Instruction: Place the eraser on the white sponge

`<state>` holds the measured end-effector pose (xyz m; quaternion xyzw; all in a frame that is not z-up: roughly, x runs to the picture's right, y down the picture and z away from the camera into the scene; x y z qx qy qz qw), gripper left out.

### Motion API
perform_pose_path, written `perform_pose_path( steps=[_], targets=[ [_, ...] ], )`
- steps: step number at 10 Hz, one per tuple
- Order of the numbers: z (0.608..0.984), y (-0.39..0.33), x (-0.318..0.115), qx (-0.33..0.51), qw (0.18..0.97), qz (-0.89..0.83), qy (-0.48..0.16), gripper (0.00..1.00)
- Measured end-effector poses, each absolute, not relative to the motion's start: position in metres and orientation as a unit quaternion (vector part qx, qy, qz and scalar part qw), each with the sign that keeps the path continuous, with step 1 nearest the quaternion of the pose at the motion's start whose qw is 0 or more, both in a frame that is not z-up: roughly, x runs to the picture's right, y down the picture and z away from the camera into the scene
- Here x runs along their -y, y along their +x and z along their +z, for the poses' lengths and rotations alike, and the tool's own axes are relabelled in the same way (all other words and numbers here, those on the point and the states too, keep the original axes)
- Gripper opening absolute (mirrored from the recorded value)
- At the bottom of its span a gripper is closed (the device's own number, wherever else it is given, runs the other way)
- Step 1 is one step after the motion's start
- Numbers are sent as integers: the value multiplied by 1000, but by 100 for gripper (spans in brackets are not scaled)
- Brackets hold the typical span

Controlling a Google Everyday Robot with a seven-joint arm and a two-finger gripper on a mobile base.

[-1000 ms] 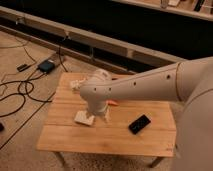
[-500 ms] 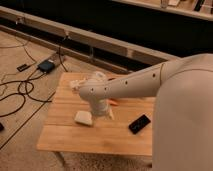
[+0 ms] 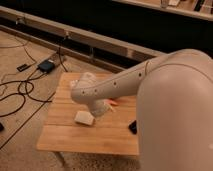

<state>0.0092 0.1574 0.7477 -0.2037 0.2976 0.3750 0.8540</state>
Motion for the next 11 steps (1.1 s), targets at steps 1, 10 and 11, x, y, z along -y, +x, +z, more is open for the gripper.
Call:
perform_pose_path(
  steps=[1,10,11],
  targets=[
    [748,11,-155,-293,870,346,-195,65],
    [747,12,-162,-236,911,305,-146,65],
    [747,12,-162,-237,911,306,-146,65]
  ],
)
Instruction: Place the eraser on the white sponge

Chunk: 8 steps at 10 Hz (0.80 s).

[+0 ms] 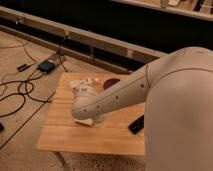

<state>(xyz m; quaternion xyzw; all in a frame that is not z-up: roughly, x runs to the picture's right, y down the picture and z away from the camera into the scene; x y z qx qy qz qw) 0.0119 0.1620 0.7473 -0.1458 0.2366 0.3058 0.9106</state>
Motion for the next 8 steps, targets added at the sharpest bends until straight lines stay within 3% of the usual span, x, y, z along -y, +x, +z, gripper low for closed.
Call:
perform_pose_path(
  steps=[8],
  targets=[
    [767,46,-180,-158,961,187,-129,65]
  ],
)
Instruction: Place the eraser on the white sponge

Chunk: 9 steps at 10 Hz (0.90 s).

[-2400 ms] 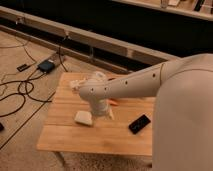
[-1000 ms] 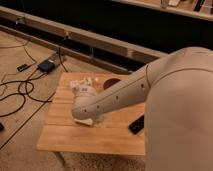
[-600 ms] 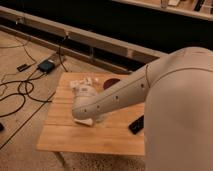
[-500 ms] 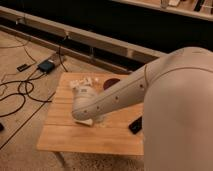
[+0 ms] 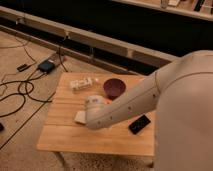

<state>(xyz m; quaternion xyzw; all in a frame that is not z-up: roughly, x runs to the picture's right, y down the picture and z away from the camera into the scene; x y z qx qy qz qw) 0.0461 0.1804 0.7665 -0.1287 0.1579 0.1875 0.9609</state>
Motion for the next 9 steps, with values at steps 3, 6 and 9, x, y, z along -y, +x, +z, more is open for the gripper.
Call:
perform_pose_path(
  steps=[3,6,9],
  targets=[
    [760,71,-208,-105,969,171,-148,65],
    [764,114,-227,-86,971,147,-169,65],
    [774,143,-227,-86,973,121,-178,65]
  ],
)
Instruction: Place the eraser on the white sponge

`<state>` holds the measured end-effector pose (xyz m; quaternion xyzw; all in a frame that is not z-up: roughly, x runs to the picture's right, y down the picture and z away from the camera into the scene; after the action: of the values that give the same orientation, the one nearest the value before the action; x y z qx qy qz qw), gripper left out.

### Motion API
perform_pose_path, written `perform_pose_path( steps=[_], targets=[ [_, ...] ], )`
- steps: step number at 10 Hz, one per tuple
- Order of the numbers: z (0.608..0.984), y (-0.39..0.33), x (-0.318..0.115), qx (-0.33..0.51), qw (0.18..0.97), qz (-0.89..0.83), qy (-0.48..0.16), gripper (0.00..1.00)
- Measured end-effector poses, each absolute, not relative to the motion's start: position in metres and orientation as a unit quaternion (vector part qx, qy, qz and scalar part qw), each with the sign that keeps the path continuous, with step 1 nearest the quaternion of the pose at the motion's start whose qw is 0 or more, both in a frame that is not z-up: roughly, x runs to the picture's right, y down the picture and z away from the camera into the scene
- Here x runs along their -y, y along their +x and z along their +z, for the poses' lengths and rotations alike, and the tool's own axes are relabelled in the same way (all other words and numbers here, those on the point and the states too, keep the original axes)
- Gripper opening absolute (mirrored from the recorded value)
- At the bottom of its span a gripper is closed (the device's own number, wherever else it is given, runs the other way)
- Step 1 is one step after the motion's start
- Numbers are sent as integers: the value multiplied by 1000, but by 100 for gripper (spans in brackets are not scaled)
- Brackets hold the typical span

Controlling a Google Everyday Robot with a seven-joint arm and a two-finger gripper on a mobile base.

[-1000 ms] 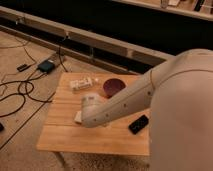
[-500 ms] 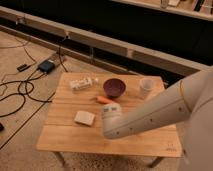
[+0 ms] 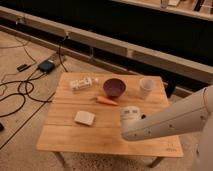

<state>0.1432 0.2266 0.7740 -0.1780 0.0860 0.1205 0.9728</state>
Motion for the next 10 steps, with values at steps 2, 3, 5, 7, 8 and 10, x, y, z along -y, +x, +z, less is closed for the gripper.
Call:
perform_pose_path(
  steps=[2,3,5,7,8,10],
  targets=[
    [778,152,-226,-84,974,101,-183,65],
    [780,155,-225,-82,976,83,-185,65],
    [783,157,-224,-78,978,47,-190,65],
    [788,163,-227,-80,977,0,-199,65],
    [790,166,-228,-83,976,-16,-202,65],
    [796,175,-228,-88,974,-43,-206,65]
  ],
)
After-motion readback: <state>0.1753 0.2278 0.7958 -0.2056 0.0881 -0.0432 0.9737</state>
